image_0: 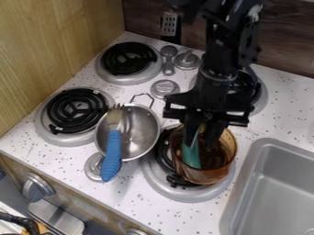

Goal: Collect the yellow knife from the pot to the top left burner

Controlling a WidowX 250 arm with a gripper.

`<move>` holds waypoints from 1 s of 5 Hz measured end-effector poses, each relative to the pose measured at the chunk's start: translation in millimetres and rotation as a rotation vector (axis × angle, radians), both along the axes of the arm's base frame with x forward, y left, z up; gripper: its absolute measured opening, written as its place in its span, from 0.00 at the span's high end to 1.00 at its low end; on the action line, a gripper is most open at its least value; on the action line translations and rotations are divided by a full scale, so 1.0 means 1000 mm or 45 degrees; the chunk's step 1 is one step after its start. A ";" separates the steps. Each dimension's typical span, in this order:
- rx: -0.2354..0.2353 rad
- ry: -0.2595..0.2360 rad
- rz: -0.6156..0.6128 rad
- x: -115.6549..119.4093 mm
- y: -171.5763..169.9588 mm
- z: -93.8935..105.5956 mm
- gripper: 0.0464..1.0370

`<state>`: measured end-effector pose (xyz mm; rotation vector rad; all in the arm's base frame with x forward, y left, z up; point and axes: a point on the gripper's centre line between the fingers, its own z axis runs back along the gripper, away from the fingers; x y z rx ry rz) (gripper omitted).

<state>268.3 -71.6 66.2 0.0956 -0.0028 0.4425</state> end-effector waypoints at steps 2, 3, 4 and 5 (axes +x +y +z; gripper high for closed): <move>0.066 -0.009 -0.035 0.029 0.006 0.040 0.72; 0.080 -0.027 -0.066 0.034 0.031 0.033 0.72; 0.077 -0.008 -0.084 0.020 0.052 0.023 0.72; 0.080 0.041 -0.059 0.008 0.071 0.013 0.72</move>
